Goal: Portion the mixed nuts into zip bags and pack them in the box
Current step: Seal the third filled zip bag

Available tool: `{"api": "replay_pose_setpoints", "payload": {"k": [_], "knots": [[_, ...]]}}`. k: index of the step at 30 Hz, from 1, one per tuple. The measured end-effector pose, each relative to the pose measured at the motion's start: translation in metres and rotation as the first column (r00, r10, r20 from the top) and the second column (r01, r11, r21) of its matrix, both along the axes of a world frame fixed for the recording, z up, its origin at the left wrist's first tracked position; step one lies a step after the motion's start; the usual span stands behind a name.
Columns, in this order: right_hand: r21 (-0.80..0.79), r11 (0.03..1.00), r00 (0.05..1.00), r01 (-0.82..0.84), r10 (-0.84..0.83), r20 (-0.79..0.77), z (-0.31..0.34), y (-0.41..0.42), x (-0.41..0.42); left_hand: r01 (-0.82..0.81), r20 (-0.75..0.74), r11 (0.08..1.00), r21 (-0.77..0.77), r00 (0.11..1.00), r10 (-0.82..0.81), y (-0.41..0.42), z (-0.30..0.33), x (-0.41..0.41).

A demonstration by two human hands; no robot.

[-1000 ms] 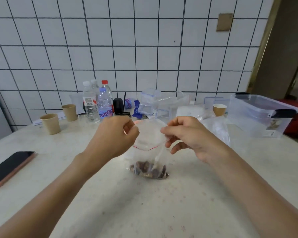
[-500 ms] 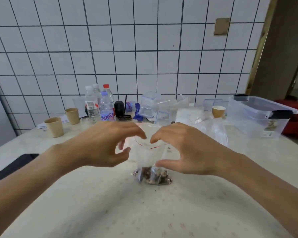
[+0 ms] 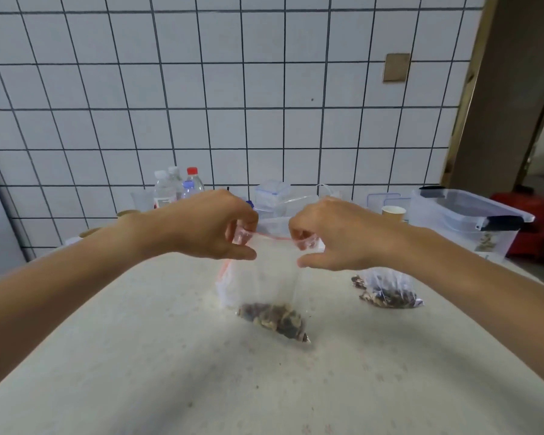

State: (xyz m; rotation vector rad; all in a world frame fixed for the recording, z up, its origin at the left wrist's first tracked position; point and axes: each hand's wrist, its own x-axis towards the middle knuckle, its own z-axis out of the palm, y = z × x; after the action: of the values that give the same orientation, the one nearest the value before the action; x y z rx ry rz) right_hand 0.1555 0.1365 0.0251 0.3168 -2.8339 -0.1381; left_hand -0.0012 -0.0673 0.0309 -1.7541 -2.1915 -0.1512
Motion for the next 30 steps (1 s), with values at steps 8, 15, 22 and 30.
{"api": "replay_pose_setpoints", "payload": {"k": [8, 15, 22, 30], "knots": [[-0.306, 0.952, 0.989, -0.002, 0.048, 0.142, 0.016, 0.008, 0.006, 0.098, 0.091, 0.995, 0.035, 0.991, -0.101, -0.004, -0.002, 0.014], [-0.213, 0.976, 0.982, 0.034, 0.007, 0.188, 0.011, 0.020, 0.010, 0.022, -0.116, 0.999, -0.024, 0.993, -0.024, -0.009, -0.024, 0.007], [-0.166, 0.985, 0.991, 0.046, -0.024, 0.132, 0.000, 0.025, 0.015, -0.040, 0.187, 0.998, 0.050, 0.982, 0.030, -0.003, -0.035, 0.003], [-0.315, 0.943, 0.994, 0.108, -0.096, 0.054, -0.013, 0.046, 0.019, 0.032, 0.331, 0.999, 0.014, 0.943, -0.035, -0.009, -0.036, 0.016]]}}
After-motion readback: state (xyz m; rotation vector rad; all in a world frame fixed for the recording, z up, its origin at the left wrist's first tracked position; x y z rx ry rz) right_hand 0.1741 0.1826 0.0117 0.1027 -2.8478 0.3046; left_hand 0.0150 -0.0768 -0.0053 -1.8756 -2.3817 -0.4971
